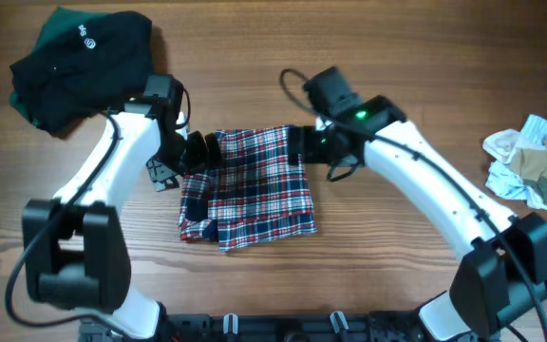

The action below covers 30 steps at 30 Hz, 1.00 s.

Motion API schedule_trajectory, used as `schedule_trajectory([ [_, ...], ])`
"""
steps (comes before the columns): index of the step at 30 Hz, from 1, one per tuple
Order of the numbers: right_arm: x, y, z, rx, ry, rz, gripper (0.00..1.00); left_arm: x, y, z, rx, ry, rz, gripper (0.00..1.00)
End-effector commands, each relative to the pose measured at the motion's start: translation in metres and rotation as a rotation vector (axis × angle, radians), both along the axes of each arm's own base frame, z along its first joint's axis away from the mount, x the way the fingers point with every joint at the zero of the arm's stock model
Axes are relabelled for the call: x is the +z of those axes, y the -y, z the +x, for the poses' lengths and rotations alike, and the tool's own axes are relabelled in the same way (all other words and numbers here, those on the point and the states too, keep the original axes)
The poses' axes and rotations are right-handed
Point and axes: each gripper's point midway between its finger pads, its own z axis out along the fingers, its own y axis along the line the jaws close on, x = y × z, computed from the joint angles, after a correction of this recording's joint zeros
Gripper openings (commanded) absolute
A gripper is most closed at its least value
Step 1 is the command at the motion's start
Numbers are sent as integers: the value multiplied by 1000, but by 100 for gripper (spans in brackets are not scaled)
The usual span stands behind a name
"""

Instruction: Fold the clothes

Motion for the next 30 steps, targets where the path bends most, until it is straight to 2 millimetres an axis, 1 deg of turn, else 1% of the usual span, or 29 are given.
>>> schedule_trajectory([
  [1, -3, 34, 21, -19, 12, -17, 100, -20, -3, -2, 8, -55, -13, 100],
  [4, -4, 56, 25, -35, -7, -18, 100, -26, -2, -1, -35, -59, -30, 100],
  [6, -4, 64, 27, -37, -6, -23, 100, -26, -3, 0, -33, -54, -24, 100],
  [8, -4, 65, 28, -24, -1, -26, 100, -28, -11, 1, -28, -52, 8, 100],
  [10, -3, 64, 28, 12, 7, -27, 100, -29, -15, 2, -67, -41, 8, 100],
  [12, -3, 64, 28, 28, 9, -27, 100, -30, -18, 2, -59, -44, 8, 100],
  [14, -3, 64, 28, 28, 10, -27, 100, -32, -23, -1, -43, -54, 8, 100],
  [17, -3, 63, 30, 51, 21, -31, 100, -42, -30, -8, -21, -68, -6, 100],
  [19, -3, 63, 30, 52, 21, -31, 100, -46, -15, -11, -70, -45, -124, 100],
  [22, -3, 63, 30, 50, 21, -30, 100, -45, -4, -7, -98, -12, -192, 100],
  [26, -3, 63, 29, 49, 18, -26, 100, -43, 0, 0, -118, 25, -216, 100],
  [30, -3, 63, 29, 50, 19, -25, 100, -43, 1, -2, -134, 24, -221, 100],
])
